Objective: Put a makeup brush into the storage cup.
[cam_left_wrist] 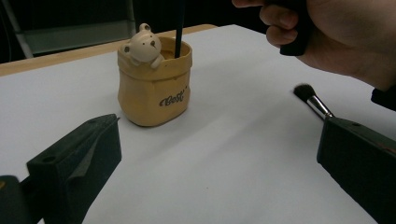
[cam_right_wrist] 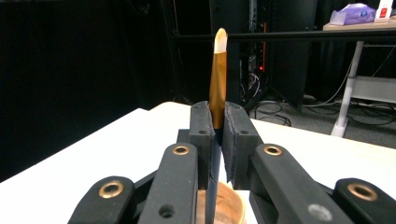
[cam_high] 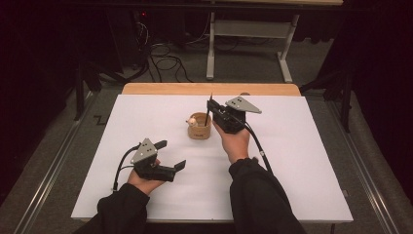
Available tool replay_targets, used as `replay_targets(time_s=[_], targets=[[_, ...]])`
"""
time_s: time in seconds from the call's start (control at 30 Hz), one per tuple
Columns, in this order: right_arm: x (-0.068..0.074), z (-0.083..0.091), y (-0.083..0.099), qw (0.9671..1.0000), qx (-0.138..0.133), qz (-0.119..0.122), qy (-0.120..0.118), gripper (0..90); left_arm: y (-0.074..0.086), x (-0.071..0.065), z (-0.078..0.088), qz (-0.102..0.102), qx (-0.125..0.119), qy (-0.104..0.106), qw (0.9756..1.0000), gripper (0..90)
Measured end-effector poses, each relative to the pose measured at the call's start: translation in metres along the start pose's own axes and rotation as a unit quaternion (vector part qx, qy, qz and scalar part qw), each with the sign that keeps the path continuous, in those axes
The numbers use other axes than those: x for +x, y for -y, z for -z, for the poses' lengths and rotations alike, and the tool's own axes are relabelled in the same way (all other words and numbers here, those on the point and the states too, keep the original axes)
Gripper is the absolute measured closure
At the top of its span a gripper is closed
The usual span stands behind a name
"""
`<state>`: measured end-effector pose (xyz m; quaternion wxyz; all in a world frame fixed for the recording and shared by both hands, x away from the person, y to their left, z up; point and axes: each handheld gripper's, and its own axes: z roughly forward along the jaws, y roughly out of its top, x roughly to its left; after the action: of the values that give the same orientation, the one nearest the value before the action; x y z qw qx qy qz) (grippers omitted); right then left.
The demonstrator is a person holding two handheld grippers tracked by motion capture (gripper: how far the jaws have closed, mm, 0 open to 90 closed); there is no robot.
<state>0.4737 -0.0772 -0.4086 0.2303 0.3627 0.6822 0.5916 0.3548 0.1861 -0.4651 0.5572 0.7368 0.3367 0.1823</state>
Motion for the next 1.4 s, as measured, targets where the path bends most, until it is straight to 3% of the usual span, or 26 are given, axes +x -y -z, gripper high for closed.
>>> replay_targets(time_s=[0.6, 0.67, 0.7, 0.73, 0.77, 0.83, 0.93, 1.07, 1.4], targets=[[0.0, -0.015, 0.016, 0.9993, 0.036, -0.007, -0.003, 83.8, 0.0, 0.0, 0.0, -0.001, -0.001, 0.001, 1.0, 0.7], [0.0, -0.017, 0.017, 0.9993, 0.037, -0.005, 0.002, 72.8, 0.0, 0.0, 0.0, -0.001, -0.001, 0.001, 1.0, 0.6], [-0.001, -0.019, 0.018, 0.9993, 0.034, -0.012, 0.005, 46.2, 0.0, 0.0, 0.0, -0.001, -0.001, 0.002, 1.0, 0.7], [-0.001, -0.019, 0.018, 0.9993, 0.034, -0.012, 0.005, 46.2, 0.0, 0.0, 0.0, -0.001, -0.001, 0.002, 1.0, 0.7], [-0.002, -0.019, 0.018, 0.9992, 0.031, -0.017, 0.016, 32.8, 0.0, 0.0, 0.0, -0.001, -0.001, 0.002, 1.0, 0.7], [-0.003, -0.018, 0.017, 0.9987, 0.033, -0.028, 0.028, 14.7, 0.0, 0.0, 0.0, -0.001, -0.001, 0.003, 1.0, 0.6], [-0.005, -0.015, 0.016, 0.998, 0.045, -0.023, 0.037, 1.0, 0.0, 0.0, 0.0, -0.002, 0.0, 0.003, 1.0, 0.7], [-0.004, -0.008, 0.015, 0.9974, 0.061, -0.011, 0.038, 0.2, 0.0, 0.0, 0.0, -0.002, 0.0, 0.003, 1.0, 0.7], [0.003, 0.03, 0.021, 0.9982, 0.049, 0.005, 0.032, 0.2, 0.0, 0.0, 0.0, 0.0, -0.003, -0.001, 1.0, 0.6]])
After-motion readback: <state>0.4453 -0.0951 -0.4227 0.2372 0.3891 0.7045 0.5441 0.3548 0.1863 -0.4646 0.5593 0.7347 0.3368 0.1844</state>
